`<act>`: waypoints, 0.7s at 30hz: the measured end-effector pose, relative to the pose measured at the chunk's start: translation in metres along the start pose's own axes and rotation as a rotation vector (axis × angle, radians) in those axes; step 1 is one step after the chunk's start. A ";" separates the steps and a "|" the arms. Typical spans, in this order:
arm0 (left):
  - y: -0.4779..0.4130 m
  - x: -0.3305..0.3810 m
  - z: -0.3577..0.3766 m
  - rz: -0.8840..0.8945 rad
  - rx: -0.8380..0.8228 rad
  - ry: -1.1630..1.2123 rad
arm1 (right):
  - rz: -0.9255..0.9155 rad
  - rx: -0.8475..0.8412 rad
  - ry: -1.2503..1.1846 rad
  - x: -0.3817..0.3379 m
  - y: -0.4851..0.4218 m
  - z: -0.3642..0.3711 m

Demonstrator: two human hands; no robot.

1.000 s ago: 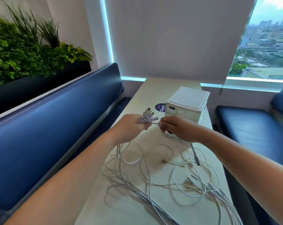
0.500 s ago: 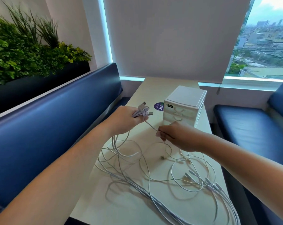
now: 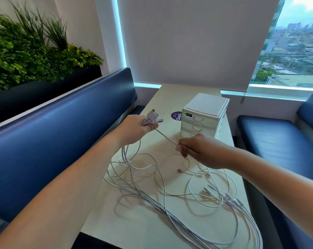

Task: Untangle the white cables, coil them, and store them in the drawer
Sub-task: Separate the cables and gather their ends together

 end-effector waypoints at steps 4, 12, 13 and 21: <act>0.004 0.004 0.001 -0.003 -0.013 0.013 | 0.006 0.034 -0.004 0.004 0.002 0.000; 0.026 -0.005 -0.017 -0.011 0.246 0.179 | 0.388 -0.094 -0.125 0.060 0.042 0.011; 0.027 -0.009 -0.021 -0.011 0.300 0.179 | 0.427 -0.127 -0.064 0.070 0.046 0.017; 0.042 -0.048 -0.053 -0.021 0.445 0.380 | 0.416 -0.604 0.572 0.131 0.094 0.081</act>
Point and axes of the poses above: each hand's wrist, its own y-axis away from the middle knuckle, its own z-axis out of the palm, x = y × z, the point moved 1 cm from there along -y, towards the middle knuckle, and after that the axes turned 15 degrees about z, right-handed, at the moved point
